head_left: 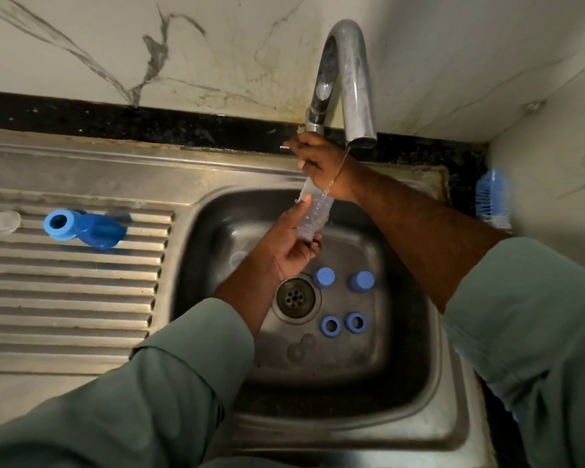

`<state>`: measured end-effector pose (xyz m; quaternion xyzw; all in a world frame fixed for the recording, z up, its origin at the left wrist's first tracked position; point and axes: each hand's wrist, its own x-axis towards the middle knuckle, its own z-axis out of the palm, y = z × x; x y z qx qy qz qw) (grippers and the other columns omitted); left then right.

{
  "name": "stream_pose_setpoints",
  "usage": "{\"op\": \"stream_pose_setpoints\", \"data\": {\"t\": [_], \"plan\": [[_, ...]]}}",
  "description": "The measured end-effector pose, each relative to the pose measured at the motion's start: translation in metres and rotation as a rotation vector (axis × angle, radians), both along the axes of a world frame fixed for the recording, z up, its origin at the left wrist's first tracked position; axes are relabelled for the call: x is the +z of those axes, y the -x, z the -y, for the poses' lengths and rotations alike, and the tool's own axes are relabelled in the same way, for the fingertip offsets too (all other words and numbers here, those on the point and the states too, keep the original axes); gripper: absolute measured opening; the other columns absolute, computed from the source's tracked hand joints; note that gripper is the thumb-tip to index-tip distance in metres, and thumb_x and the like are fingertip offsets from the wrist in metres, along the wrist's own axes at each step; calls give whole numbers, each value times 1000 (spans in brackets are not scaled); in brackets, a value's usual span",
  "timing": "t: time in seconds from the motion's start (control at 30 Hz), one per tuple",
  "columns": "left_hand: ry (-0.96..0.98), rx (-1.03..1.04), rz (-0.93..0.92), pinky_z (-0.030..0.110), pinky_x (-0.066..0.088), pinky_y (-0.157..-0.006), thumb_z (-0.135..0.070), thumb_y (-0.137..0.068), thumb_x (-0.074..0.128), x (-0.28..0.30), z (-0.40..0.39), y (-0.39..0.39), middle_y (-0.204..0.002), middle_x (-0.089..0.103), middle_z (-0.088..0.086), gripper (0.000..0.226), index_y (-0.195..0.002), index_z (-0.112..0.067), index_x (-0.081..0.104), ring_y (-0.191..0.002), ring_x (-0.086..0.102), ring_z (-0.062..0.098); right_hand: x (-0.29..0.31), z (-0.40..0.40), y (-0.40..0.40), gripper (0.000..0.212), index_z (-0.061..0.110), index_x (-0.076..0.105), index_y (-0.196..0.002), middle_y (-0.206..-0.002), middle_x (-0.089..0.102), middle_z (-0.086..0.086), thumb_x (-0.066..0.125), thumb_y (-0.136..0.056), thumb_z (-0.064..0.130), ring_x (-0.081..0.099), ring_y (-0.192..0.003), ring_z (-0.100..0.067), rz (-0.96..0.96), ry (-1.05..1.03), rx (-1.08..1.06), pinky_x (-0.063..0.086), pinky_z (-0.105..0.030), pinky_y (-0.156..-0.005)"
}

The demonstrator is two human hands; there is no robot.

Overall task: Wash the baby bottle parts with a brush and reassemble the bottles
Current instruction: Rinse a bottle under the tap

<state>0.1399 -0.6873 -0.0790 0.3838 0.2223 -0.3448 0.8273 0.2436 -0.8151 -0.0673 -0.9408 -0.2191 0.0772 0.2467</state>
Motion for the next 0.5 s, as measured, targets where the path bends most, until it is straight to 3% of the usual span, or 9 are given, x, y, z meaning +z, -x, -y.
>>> {"op": "stream_pose_setpoints", "data": {"t": [0.17, 0.27, 0.43, 0.5], "plan": [[-29, 54, -39, 25, 49, -63, -51, -95, 51, -6, -4, 2, -89, 69, 8, 46, -109, -10, 65, -69, 61, 14, 4, -3, 2, 41, -3, 48, -135, -135, 47, -18, 46, -95, 8, 44, -129, -29, 3, -69, -28, 28, -36, -116], [8, 156, -111, 24, 47, -56, -54, -98, 42, -13, -5, 6, -82, 65, 9, 52, -107, -8, 63, -61, 60, 14, 1, -2, 0, 41, -4, 45, -136, -137, 45, -18, 46, -96, 3, 42, -130, -24, -36, -65, -23, 25, -21, -114], [26, 187, -144, 19, 37, -44, -47, -103, 33, -11, -2, 3, -78, 69, 8, 49, -100, -8, 63, -45, 53, 9, -3, 0, -2, 42, 1, 43, -139, -141, 42, -15, 47, -97, 4, 39, -134, -29, 0, -55, -22, 23, -30, -117], [38, 177, -111, 18, 38, -43, -60, -99, 33, -10, -1, 3, -84, 70, 9, 60, -106, -9, 63, -46, 54, 8, -6, 0, -3, 43, -1, 42, -139, -142, 41, -16, 47, -96, 3, 39, -134, -28, -15, -57, -21, 21, -19, -116]]}}
